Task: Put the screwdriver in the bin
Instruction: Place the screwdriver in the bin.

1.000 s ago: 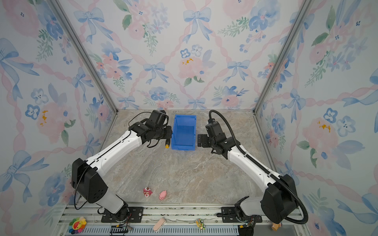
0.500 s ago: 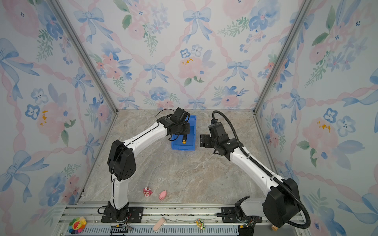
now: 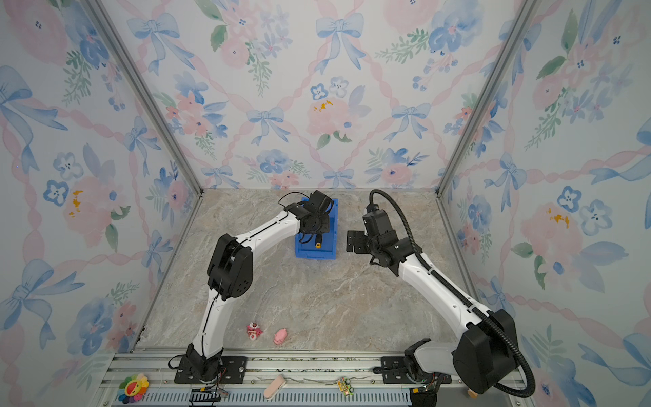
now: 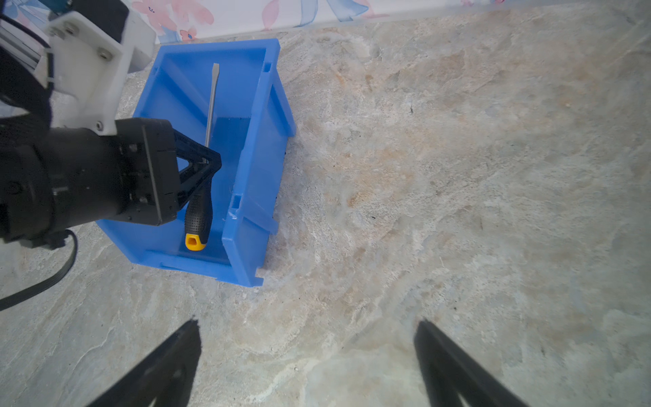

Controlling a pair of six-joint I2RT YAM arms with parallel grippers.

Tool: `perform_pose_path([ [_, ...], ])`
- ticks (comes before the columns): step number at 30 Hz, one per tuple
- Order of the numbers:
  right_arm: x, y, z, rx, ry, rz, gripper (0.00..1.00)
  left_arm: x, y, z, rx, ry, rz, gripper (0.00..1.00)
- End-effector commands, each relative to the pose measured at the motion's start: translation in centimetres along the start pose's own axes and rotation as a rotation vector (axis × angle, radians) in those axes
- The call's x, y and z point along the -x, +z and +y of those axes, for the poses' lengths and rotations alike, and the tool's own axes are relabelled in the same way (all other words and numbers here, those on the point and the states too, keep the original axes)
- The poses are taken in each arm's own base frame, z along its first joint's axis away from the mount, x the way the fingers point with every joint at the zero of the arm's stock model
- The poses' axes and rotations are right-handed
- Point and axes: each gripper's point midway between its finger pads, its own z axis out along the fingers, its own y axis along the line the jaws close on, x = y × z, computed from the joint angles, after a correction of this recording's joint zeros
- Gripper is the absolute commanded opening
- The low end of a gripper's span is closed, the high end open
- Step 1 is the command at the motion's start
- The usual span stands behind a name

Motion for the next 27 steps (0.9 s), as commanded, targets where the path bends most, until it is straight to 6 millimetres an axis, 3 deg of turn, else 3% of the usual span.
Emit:
perform_pose_path([
  [1,-0.3,-0.6,-0.8,-0.004,0.008,-0.011,0.97,0.2,1.1,0.4,0.022,-0.022,-0.004,0.00],
  [6,-0.5,-0.6,-1.6,-0.008,0.020,-0.002,0.97,-0.3,1.7,0.2,0.023,-0.011,0.008,0.00],
  [12,0.8,-0.8,-1.9,-0.018,0.003,-0.015,0.97,0.4,0.4,-0.4,0.017,0.014,-0.022,0.28],
  [18,2.0,-1.3,-2.2,-0.036,-0.009,-0.035,0.97,2.0,-2.2,-1.3,-0.010,0.038,-0.074,0.65],
  [23,2.5,-2.5,-3.1,-0.057,-0.005,-0.071,0.97,3.0,-5.3,-2.3,-0.046,0.097,-0.116,0.81],
  [27,2.4,-3.8,-4.0,-0.044,0.030,-0.107,0.97,2.2,-8.3,-2.3,-0.048,0.156,-0.137,0.88],
])
